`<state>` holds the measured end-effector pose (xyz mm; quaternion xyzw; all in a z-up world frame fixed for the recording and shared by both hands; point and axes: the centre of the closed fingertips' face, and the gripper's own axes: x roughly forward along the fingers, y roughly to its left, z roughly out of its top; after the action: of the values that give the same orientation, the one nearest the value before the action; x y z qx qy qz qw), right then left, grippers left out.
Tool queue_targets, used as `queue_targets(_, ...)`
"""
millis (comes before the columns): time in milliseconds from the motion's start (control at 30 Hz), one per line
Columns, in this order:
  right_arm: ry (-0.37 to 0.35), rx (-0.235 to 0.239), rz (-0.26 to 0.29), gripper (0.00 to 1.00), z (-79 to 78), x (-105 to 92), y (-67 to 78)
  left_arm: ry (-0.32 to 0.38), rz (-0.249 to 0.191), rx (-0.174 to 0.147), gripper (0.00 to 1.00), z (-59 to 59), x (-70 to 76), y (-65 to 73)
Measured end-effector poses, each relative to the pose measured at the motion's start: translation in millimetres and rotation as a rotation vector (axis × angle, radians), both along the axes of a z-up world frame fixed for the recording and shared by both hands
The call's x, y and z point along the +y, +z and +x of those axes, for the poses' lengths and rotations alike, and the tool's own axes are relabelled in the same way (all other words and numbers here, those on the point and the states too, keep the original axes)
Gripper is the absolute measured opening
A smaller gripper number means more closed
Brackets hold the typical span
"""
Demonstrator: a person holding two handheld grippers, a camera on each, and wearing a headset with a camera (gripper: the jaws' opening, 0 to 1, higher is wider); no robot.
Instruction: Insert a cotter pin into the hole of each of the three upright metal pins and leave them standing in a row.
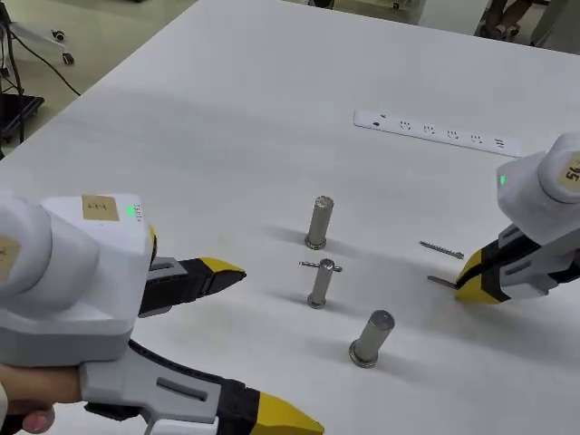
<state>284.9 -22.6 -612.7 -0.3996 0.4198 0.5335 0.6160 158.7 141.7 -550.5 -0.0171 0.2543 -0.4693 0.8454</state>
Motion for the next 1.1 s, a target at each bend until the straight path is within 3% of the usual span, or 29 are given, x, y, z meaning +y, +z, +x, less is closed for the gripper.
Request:
queue_targets(300, -0.002, 0.027, -0.044, 0.01, 2.1, 0.2, -0.7, -0.001, 0.01, -0.002, 0.94, 0.3, 1.4, -1.0)
queue_targets(567, -0.004, 0.018, -0.067, 0.0, 3.5, 1.2, -2.8, 0.0, 0.012, 0.002, 0.92, -0.4, -0.5, -1.9)
queue_targets(667, 0.02, 0.012, -0.083, 0.0, 4.0, -0.1, -4.0, 0.0, 0.006, 0.0, 0.92, -0.4, -1.1, -0.9)
queue_targets(700, 0.057, 0.013, -0.087, 0.0, 4.8, -0.4, -4.3, -0.002, 0.006, 0.0, 0.92, -0.6, -1.2, -0.7)
queue_targets(767, -0.005, 0.031, -0.072, 0.0, 4.3, 0.5, -4.4, -0.003, 0.006, 0.0, 0.92, -0.9, -1.3, -0.5)
queue_targets(1100, 0.0, 0.038, -0.041, 0.0, 4.4, 0.3, -4.7, 0.001, 0.012, -0.001, 0.92, -3.2, 1.3, -1.4)
